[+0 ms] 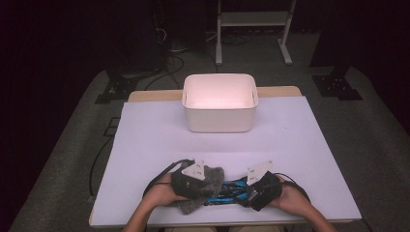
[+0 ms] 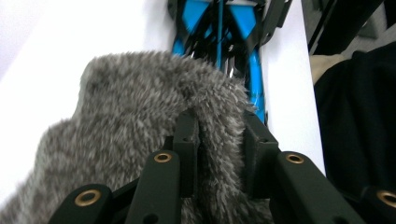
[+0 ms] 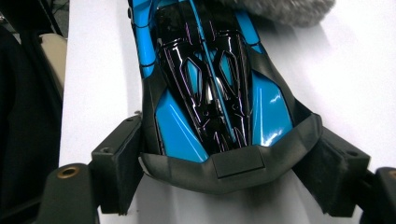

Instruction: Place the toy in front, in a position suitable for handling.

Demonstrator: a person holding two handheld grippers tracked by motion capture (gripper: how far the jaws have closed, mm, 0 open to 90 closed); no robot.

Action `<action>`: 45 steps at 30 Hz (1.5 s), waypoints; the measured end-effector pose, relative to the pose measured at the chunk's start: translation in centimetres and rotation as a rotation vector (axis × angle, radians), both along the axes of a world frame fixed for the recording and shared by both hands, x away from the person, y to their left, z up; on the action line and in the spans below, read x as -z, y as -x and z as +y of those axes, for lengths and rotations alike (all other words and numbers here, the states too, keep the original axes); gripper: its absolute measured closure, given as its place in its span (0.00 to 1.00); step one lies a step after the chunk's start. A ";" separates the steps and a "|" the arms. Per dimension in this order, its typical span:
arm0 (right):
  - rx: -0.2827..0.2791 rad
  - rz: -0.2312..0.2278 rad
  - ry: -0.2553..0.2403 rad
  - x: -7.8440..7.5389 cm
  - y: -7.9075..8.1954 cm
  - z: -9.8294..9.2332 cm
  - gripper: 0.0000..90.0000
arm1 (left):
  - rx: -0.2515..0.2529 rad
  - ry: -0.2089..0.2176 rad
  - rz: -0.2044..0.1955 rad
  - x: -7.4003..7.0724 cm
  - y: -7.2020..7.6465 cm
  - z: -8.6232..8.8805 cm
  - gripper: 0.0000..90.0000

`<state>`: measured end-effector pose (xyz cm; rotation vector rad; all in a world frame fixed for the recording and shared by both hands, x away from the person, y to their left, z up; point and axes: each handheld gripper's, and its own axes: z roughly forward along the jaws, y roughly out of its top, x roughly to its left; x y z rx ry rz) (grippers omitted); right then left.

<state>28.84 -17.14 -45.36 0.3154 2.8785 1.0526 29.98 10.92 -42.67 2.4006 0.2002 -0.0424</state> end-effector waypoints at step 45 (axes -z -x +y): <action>-0.002 -0.008 -0.009 0.1 0.0 0.0 0.24 | -0.009 0.046 0.023 0.4 -0.3 1.5 0.80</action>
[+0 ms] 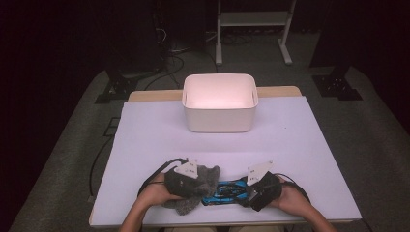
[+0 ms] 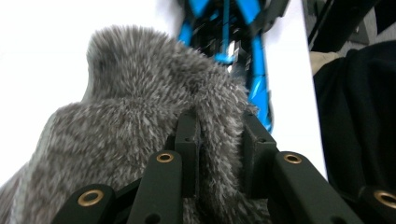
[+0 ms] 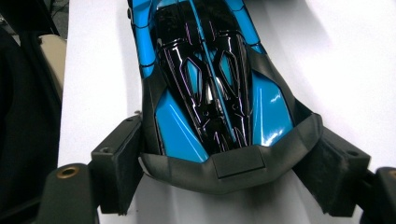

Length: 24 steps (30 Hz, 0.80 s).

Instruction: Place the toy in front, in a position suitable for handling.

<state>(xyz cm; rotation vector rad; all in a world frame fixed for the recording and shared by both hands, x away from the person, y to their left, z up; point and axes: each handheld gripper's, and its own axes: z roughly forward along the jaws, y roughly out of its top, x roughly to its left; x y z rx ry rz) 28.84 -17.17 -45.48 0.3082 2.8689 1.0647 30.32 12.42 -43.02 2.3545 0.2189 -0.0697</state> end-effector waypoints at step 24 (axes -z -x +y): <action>-0.004 0.004 -0.009 0.1 -0.1 -0.2 0.24 | 0.026 0.000 -0.075 0.0 0.3 -0.7 0.81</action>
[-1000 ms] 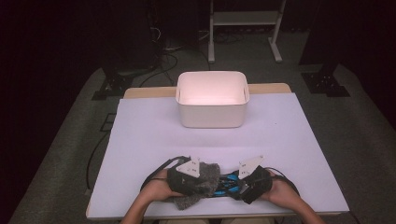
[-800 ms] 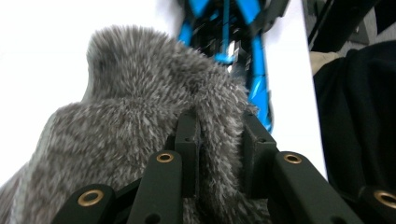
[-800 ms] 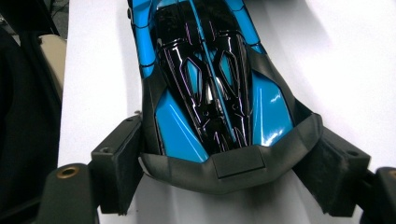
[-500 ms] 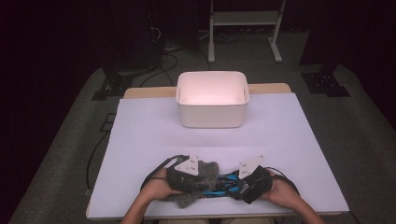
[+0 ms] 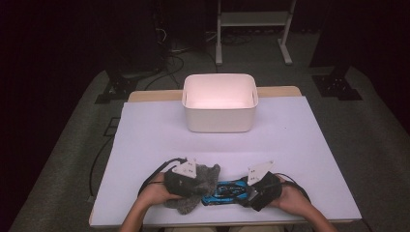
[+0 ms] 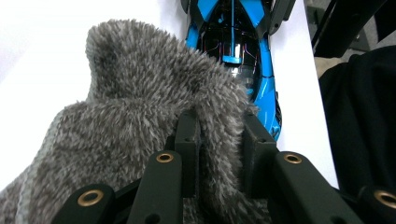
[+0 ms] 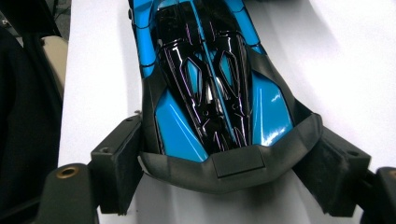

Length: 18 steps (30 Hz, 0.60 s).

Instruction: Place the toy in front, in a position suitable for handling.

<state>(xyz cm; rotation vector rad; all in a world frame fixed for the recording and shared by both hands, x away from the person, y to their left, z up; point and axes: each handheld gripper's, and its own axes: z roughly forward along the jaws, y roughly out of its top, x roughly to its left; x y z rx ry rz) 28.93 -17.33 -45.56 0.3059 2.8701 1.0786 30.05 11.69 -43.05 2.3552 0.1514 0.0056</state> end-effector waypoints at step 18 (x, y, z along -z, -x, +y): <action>0.002 -0.001 -0.009 0.1 0.0 -0.1 0.24 | -0.020 -0.070 -0.060 -0.7 0.6 -0.9 0.80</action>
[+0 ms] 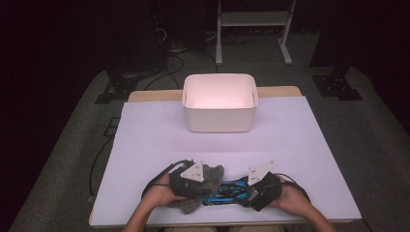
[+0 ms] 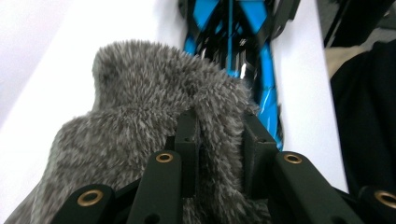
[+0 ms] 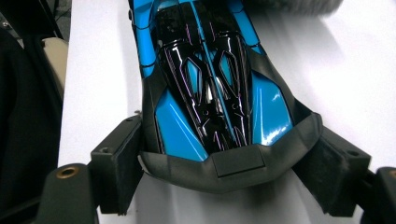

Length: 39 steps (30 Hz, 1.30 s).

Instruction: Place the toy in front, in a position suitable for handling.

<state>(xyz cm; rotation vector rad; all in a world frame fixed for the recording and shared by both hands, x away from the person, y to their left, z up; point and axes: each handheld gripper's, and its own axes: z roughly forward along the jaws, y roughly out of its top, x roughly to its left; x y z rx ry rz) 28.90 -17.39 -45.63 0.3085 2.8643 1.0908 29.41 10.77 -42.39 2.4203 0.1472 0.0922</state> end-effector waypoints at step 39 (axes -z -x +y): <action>0.000 0.004 -0.012 0.1 0.0 -0.1 0.24 | -0.017 -0.043 0.050 -0.3 0.2 -0.2 0.82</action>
